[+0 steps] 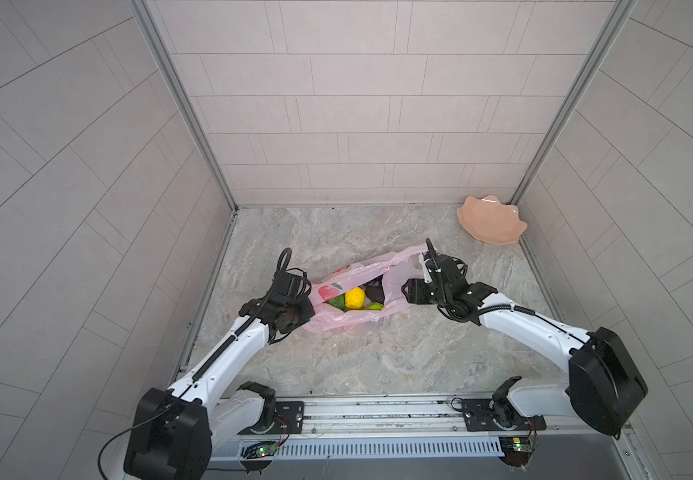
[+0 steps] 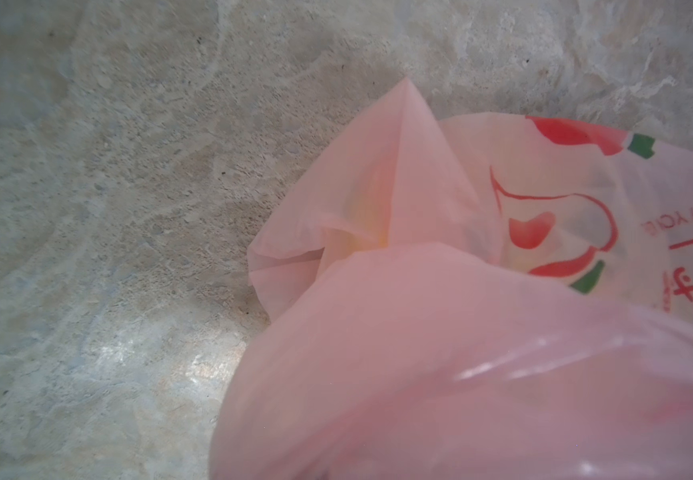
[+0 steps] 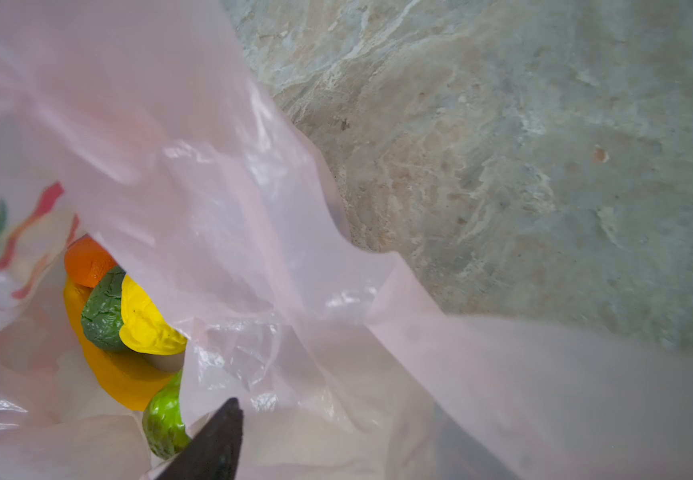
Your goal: Take the fake fruits out of the plastic bag
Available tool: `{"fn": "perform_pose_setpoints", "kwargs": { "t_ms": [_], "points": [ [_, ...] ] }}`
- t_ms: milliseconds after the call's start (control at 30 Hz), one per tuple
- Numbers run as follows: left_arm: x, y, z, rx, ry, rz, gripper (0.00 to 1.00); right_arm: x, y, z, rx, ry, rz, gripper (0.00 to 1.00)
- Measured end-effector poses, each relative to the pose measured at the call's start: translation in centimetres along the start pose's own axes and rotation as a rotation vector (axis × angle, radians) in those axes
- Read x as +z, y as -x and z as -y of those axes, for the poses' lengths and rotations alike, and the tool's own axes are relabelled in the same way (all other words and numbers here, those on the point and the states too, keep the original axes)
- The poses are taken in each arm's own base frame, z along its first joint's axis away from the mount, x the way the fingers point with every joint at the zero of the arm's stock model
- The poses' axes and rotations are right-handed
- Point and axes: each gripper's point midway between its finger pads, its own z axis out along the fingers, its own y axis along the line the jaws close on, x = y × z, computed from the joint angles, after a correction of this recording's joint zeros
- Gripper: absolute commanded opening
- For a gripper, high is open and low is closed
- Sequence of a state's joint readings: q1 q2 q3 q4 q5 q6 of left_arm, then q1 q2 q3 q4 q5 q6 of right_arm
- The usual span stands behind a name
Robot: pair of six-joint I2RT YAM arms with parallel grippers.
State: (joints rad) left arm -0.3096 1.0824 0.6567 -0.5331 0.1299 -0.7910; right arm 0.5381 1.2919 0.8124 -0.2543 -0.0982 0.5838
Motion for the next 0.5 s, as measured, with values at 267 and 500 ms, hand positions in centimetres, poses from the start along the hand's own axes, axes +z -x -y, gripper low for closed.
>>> {"fn": "perform_pose_setpoints", "kwargs": {
  "t_ms": [267,500],
  "points": [
    [-1.0,0.6,2.5,0.067,-0.004,0.058,0.0,-5.8,-0.4,1.7,-0.061,-0.068,0.042,0.99],
    [-1.5,0.4,4.0,0.115,-0.011,0.084,0.0,-7.4,-0.2,1.2,-0.069,-0.028,0.106,0.97]
  ]
}}
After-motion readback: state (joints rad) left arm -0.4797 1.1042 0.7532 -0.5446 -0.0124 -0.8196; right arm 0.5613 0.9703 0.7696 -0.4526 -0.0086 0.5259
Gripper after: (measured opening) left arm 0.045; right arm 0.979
